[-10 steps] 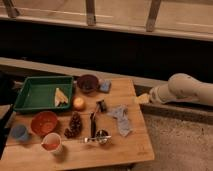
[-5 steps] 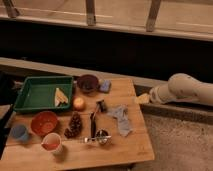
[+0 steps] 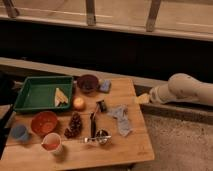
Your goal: Place apple in table surface
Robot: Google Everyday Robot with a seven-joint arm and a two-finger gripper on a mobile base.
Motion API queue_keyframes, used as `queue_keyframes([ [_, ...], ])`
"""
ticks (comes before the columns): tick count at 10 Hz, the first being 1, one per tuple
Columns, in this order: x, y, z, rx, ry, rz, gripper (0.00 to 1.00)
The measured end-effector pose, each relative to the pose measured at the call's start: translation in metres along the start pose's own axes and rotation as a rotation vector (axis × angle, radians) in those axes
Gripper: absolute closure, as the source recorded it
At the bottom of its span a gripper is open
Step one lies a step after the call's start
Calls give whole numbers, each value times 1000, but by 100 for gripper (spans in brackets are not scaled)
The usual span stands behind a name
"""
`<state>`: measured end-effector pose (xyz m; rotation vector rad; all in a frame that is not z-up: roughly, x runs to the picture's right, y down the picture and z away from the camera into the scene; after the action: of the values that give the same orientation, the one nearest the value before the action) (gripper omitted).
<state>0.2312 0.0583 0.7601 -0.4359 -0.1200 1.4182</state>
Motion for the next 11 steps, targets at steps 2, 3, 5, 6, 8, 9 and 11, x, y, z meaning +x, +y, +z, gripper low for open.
queue_keyframes([
  [2,0,0,0,0,0,0,20],
  [3,0,0,0,0,0,0,20],
  [5,0,0,0,1,-1,-1,20],
  [6,0,1,0,0,-2,-8,20],
  [8,-5,11,7,-6,11,-48,20],
  [9,-13,24,17,-12,25,-80,20],
  [11,-41,93,64,-37,96,-234,20],
])
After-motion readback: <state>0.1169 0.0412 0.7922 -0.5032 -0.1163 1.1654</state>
